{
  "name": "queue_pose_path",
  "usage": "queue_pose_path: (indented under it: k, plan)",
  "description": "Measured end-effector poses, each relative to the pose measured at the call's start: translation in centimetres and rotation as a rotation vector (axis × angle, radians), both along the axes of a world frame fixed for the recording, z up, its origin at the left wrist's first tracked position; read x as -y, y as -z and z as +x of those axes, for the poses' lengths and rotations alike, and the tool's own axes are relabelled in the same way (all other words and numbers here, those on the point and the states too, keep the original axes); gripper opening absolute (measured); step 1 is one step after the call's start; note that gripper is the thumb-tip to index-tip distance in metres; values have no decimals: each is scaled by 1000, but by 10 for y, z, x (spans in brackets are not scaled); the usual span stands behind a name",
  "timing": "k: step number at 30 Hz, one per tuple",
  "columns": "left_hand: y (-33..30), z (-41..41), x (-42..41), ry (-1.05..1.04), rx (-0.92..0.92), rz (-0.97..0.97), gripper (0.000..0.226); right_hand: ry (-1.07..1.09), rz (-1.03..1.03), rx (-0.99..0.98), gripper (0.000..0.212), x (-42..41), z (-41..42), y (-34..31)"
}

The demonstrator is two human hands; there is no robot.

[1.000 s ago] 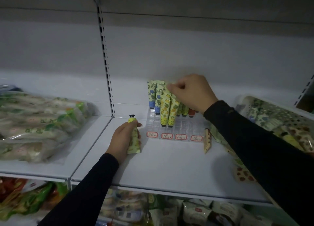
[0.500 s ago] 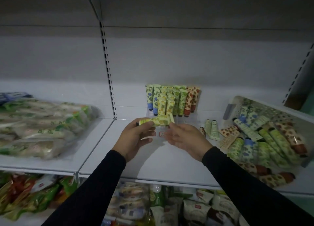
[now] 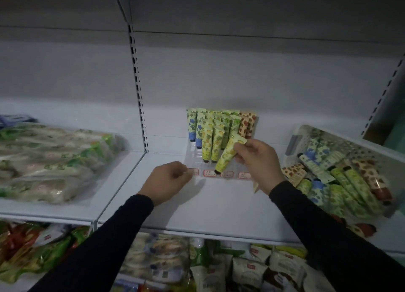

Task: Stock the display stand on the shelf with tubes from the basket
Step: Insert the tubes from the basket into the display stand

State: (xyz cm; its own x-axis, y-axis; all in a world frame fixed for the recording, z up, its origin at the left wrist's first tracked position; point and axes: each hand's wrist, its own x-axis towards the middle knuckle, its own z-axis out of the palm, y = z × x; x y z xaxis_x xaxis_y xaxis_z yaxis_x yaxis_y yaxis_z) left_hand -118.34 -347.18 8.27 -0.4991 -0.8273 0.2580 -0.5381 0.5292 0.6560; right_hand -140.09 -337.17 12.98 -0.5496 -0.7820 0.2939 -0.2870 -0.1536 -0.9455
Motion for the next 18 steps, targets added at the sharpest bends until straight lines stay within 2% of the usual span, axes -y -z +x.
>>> queue_pose_path:
  k: [2,4,5,10,15,18]
  plan:
    - [8,14,15,-99,181,-71,41,41,9,-140,22,4,-6,-4]
    - [16,19,25,-106,339,-114,67,44,5,-191,29,9,-9,-8]
    - [21,20,29,-88,392,-146,71,43,6,-216,33,13,-8,-10]
    - [39,18,38,-39,505,-225,62,39,21,-350,30,28,-5,-14]
    - [38,17,36,-41,520,-227,82,61,32,-392,29,37,-3,-13]
    - [36,17,33,-44,517,-231,84,52,48,-433,28,37,0,-9]
